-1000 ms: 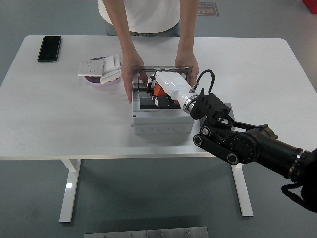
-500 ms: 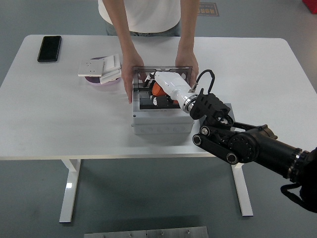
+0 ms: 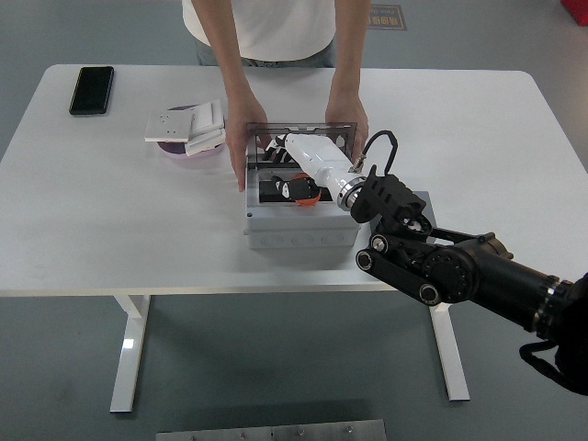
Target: Fetch the battery,place it into the box,close the lid of the box
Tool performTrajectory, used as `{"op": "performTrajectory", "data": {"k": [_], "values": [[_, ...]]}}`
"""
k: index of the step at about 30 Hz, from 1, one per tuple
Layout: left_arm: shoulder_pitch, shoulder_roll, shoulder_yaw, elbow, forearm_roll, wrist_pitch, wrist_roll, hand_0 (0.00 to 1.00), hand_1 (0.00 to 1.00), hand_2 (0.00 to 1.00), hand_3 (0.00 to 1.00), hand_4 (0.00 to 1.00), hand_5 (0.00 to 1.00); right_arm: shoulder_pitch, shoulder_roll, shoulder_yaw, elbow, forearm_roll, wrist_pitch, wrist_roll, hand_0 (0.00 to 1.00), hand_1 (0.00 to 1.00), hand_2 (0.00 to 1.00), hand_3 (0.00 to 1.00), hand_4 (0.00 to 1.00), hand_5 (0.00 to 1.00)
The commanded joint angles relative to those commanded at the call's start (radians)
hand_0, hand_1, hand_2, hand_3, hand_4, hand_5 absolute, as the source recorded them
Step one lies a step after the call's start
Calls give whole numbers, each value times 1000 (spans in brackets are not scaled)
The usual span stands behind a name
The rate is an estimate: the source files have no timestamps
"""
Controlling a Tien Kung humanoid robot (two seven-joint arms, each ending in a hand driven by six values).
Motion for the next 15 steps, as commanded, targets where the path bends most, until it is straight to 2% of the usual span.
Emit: {"op": "performTrajectory", "data": {"k": [2,5,15], "values": [[1,0,0,0,0,0,0,638,739,585,521,379,2,1,-4,4,9,-5,1,-3,688,643,644,659,742,52],[2,0,1,0,-3,1,-1,638,739,585,521,379,2,2,-14,13,36,-19,5,-13,688,643,644,659,742,52],[9,-3,7,0,-16,4,-5,638,739,584,519,380,2,18,-77,44,181,-71,40,-62,677,632,643,655,723,45]]}}
